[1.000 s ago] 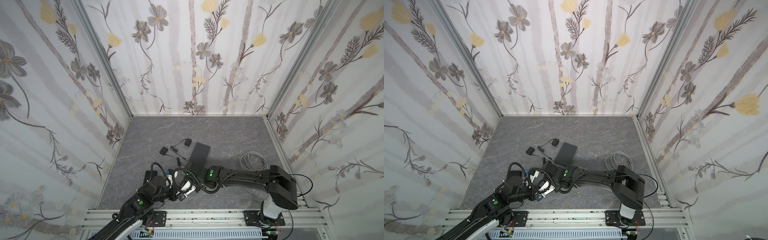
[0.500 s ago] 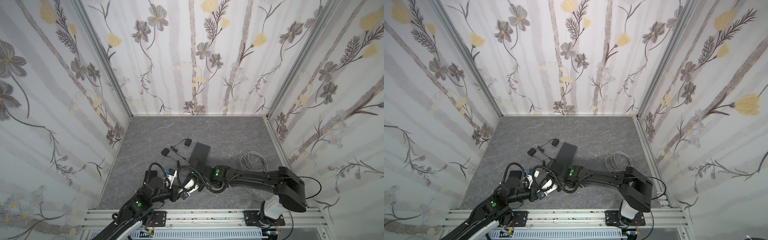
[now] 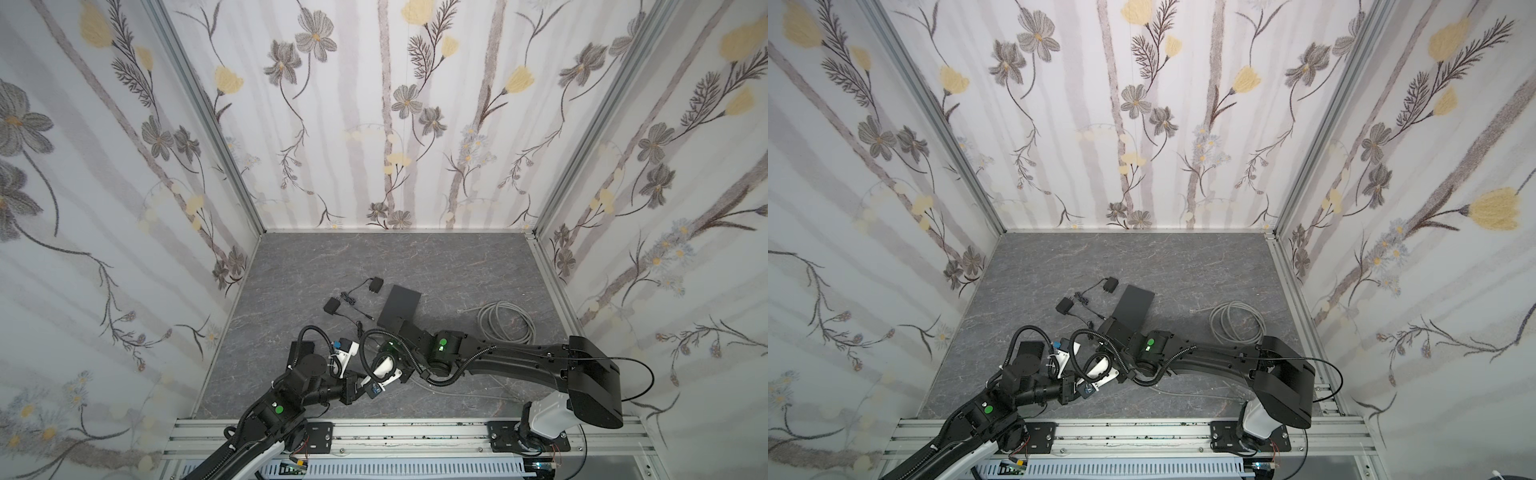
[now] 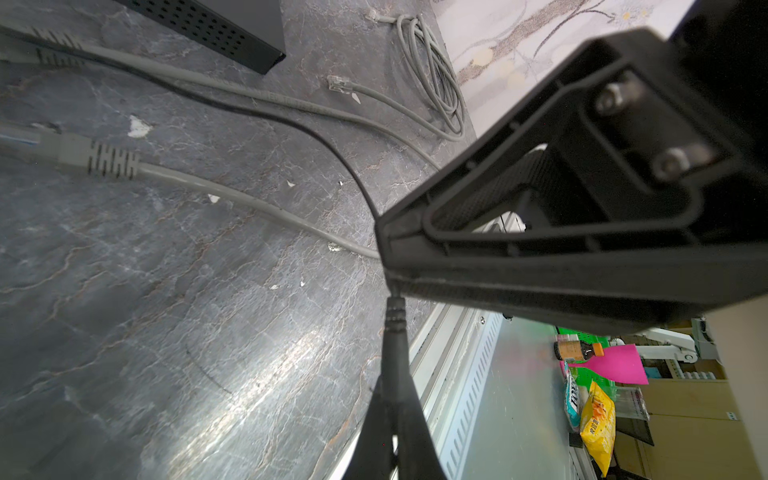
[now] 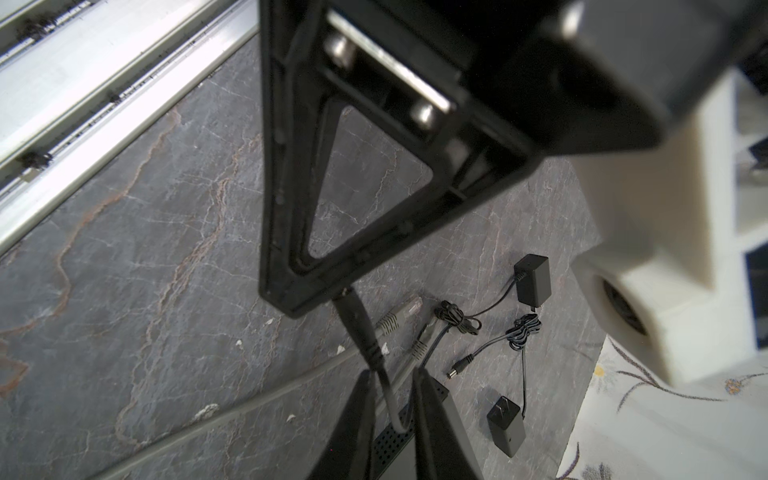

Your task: Insert the plug into the switch port

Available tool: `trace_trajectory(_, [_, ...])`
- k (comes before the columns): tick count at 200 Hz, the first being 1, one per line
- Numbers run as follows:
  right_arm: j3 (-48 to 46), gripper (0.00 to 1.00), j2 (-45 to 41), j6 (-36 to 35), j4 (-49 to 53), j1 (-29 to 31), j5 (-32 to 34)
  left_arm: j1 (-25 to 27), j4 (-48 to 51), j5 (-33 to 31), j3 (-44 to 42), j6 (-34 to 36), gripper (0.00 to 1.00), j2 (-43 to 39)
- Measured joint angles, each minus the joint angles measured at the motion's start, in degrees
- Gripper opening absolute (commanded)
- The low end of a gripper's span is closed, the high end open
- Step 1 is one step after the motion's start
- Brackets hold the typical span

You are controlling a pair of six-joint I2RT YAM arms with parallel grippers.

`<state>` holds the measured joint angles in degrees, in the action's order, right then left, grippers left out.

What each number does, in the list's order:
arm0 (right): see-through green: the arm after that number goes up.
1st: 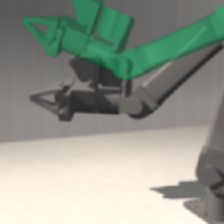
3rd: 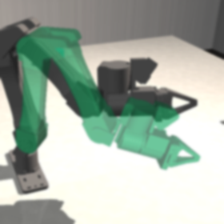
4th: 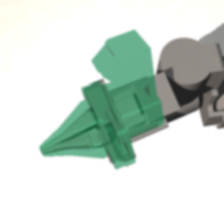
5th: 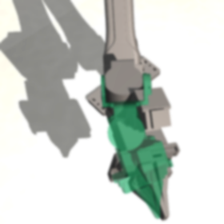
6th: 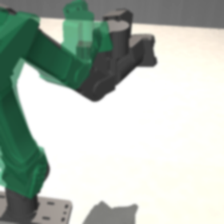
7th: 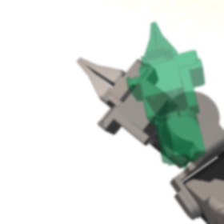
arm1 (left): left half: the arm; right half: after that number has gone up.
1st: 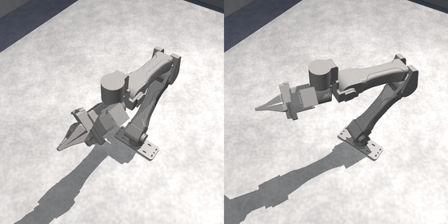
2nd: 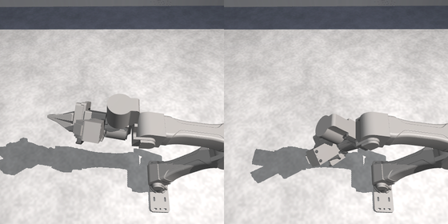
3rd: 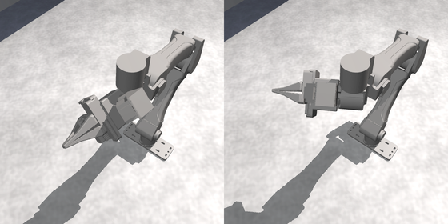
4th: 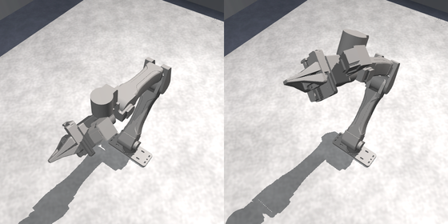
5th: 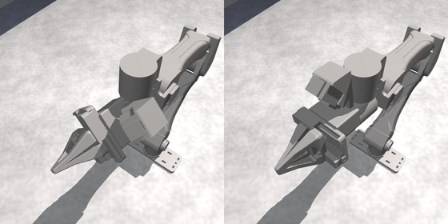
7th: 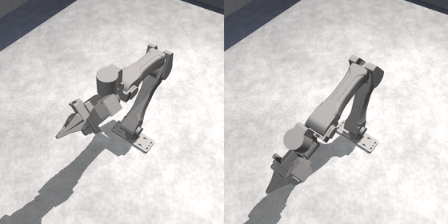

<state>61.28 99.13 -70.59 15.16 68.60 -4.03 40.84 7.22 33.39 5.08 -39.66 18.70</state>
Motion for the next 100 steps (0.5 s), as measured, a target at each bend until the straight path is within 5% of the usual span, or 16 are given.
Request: trace_trajectory(100, [0.68,0.12,1.73,-0.42,1.09,0.9,1.42,0.04,-0.15,0.24,0.0,0.0,0.0,0.33])
